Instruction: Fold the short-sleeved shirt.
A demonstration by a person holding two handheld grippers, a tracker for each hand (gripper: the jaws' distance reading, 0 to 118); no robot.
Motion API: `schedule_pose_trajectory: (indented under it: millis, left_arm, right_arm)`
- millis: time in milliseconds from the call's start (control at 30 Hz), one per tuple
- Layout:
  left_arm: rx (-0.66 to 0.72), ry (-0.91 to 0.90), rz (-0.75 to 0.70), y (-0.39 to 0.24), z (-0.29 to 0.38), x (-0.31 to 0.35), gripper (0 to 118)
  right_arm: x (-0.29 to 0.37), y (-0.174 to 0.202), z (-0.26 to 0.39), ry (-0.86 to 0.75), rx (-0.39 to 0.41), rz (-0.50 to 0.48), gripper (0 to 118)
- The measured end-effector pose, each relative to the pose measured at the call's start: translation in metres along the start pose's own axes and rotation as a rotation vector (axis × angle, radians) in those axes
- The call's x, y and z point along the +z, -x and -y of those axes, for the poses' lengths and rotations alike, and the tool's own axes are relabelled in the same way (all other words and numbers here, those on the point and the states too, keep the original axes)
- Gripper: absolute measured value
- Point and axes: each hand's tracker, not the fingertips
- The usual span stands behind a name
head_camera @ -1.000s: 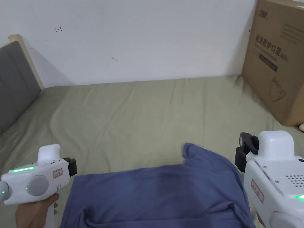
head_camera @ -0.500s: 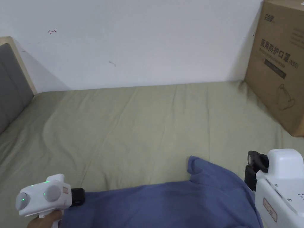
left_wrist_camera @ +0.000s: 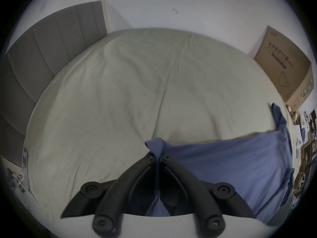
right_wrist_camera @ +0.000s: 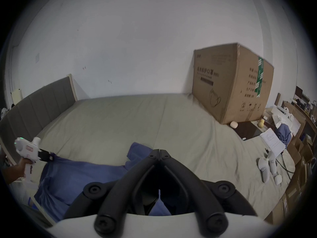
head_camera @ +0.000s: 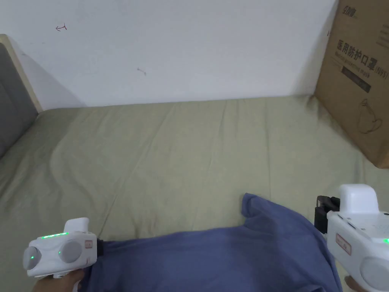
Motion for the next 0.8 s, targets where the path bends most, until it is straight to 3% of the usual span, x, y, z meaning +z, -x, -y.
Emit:
schedule_pose_trajectory:
  millis: [33, 67, 133, 167, 233, 333, 500, 533, 600, 667, 733, 800]
  left_arm:
    - [0.003, -0.049, 0.017, 0.0, 0.002, 0.01, 2]
    - [0.016, -0.09, 0.043, 0.001, 0.004, 0.02, 2]
    - [0.015, -0.117, 0.07, 0.0, 0.008, 0.036, 2]
    - [0.006, -0.126, 0.074, 0.0, 0.009, 0.043, 2]
    - [-0.009, -0.137, 0.082, -0.002, 0.01, 0.059, 2]
    - [-0.006, -0.155, 0.097, -0.001, 0.008, 0.069, 2]
    - [-0.01, -0.158, 0.103, -0.001, 0.005, 0.069, 2]
    - [-0.013, -0.16, 0.102, -0.001, 0.005, 0.069, 2]
    - [-0.012, -0.155, 0.1, 0.0, 0.004, 0.067, 2]
    - [-0.018, -0.15, 0.094, 0.0, 0.005, 0.066, 2]
    - [-0.021, -0.148, 0.089, 0.001, 0.006, 0.066, 2]
    - [-0.016, -0.149, 0.089, 0.003, 0.008, 0.071, 2]
  right_arm:
    - [-0.014, -0.003, 0.001, 0.03, 0.011, -0.004, 19]
    - [-0.029, -0.007, 0.001, 0.076, -0.003, -0.009, 47]
    - [-0.063, -0.015, 0.002, 0.175, -0.026, -0.024, 84]
    - [-0.077, -0.019, 0.005, 0.227, -0.064, -0.025, 91]
    - [-0.109, -0.027, 0.012, 0.295, -0.096, -0.006, 93]
    - [-0.146, -0.032, 0.024, 0.396, -0.064, 0.008, 101]
    - [-0.172, -0.025, 0.044, 0.532, -0.062, 0.043, 99]
    - [-0.172, -0.023, 0.047, 0.553, -0.068, 0.029, 92]
    - [-0.17, -0.019, 0.053, 0.558, -0.056, 0.036, 47]
    - [-0.158, -0.014, 0.054, 0.521, -0.064, 0.042, 10]
    - [-0.147, -0.015, 0.051, 0.495, -0.117, 0.008, 6]
    - [-0.13, -0.014, 0.044, 0.441, -0.105, 0.011, 5]
